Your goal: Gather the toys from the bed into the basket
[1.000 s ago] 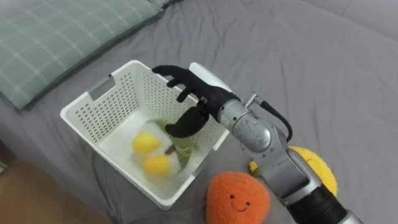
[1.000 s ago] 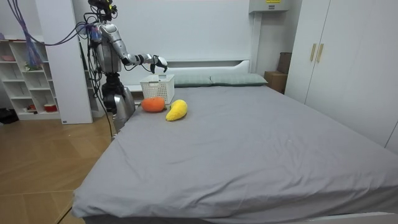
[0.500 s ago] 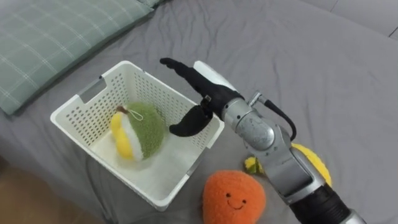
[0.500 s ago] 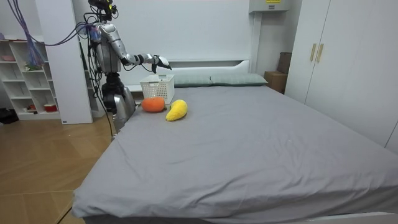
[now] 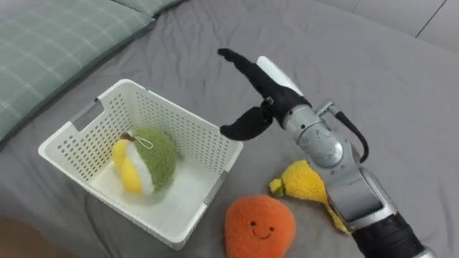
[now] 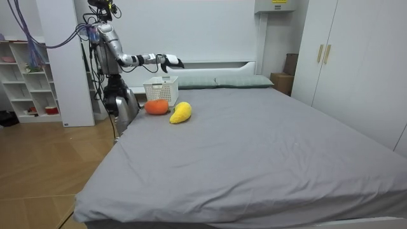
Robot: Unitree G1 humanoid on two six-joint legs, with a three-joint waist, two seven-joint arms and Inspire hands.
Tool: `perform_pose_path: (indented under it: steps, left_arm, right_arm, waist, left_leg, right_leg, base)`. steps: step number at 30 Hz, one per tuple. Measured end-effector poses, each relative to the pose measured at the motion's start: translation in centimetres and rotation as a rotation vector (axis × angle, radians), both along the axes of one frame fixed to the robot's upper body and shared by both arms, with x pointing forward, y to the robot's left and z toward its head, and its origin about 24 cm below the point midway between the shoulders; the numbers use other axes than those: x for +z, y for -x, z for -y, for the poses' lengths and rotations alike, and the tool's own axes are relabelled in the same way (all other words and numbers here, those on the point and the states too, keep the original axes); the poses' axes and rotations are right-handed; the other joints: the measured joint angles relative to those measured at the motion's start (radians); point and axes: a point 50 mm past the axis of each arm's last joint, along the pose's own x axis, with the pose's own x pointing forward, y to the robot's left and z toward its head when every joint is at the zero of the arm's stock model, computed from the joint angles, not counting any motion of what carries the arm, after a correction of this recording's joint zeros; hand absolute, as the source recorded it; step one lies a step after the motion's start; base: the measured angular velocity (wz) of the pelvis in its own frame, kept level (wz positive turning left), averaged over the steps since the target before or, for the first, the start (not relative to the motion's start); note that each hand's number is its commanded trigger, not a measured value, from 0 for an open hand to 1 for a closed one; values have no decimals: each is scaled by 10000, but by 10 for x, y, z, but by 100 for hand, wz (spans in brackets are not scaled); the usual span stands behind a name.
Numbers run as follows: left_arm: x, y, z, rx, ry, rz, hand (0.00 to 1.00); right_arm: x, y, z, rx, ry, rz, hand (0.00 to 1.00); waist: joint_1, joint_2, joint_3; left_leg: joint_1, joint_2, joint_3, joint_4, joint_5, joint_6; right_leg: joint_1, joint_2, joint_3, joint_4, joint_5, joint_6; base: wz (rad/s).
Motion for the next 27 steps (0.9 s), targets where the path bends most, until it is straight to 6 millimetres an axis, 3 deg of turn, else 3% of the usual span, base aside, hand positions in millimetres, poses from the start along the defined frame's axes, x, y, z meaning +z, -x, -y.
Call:
perform_pose_path:
  steps: [2,5,11,16,24,27]
  left_arm:
    - [0,1,-1,139,-16,6,0]
    - [0,6,-5,453,-41,-48,0]
    - [-1,15,-7,586,-44,-199,0]
    - [-1,16,-9,673,-65,-210,0]
    - [1,19,-15,861,-170,-208,0]
    - [3,17,-23,789,-391,-182,0]
  right_arm:
    - [1,-1,11,-501,-219,70,0]
    - [-6,2,33,-1329,-370,-7,0]
    - [-34,7,64,-2718,-299,-824,0]
    - [-48,9,82,-3416,-169,-1357,0]
    - [-77,17,108,-4382,605,-2457,0]
    - [-98,24,118,-4956,268,-3456,0]
  waist:
    - [-145,22,-13]
    - [-283,42,-145]
    - [-960,48,-153]
    - [-1278,-7,-186]
    - [-1304,-136,-161]
    - [-1193,-216,-80]
  left_leg:
    - [75,28,131,-53,1,1]
    - [345,63,320,-215,1,1]
    - [500,88,501,-300,-5,3]
    - [510,103,596,-296,-15,7]
    - [550,126,726,-302,-31,20]
    - [501,169,836,-298,-56,9]
  right_leg:
    - [16,3,77,6,1,-1]
    - [137,24,238,-1,1,1]
    - [199,70,510,22,3,-2]
    - [159,81,602,41,11,-14]
    - [97,82,683,76,12,-12]
    - [-8,116,850,180,11,-14]
  base:
    - [-14]
    - [-18]
    - [-12]
    - [-6]
    - [-3]
    - [-12]
